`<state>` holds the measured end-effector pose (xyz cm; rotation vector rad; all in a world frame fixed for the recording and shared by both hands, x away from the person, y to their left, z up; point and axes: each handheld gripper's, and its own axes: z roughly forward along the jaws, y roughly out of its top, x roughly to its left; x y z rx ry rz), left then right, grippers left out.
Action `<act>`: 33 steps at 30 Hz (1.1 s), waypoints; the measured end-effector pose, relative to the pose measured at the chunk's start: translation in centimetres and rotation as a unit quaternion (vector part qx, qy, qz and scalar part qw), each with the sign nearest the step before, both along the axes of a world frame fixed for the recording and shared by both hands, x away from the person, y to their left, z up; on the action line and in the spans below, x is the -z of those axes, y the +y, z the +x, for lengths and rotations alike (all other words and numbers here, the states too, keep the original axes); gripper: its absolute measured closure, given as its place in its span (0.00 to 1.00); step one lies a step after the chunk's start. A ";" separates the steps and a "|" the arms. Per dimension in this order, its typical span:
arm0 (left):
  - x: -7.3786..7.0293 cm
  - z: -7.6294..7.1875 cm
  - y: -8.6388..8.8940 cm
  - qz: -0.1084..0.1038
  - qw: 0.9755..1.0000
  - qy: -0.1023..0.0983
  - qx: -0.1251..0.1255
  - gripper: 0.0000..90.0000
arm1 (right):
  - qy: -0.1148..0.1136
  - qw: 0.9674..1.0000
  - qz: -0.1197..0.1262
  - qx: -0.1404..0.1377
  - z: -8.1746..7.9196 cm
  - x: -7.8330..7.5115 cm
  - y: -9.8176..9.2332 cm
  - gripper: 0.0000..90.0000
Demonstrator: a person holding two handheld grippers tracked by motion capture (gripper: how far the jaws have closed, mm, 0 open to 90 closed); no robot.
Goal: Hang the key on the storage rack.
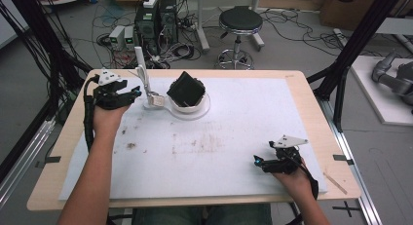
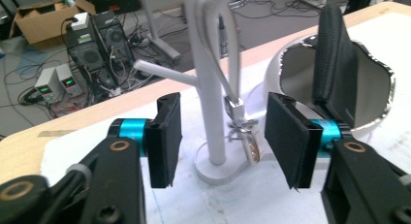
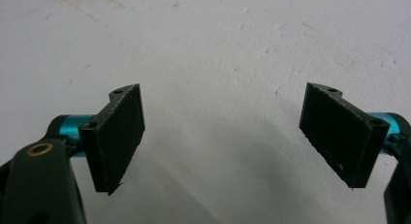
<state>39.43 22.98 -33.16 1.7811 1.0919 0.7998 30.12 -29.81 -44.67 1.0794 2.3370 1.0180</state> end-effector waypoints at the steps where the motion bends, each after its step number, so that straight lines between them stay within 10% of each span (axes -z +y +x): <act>1: 0.2 -0.1 0.0 -0.002 1.000 0.001 0.004 0.49 | -0.002 1.000 0.000 -0.001 0.0 0.0 0.0 0.18; 33: 5.3 -4.8 -3.5 -0.058 0.989 0.032 0.135 0.30 | -0.004 1.000 0.004 -0.005 0.5 0.1 0.0 0.18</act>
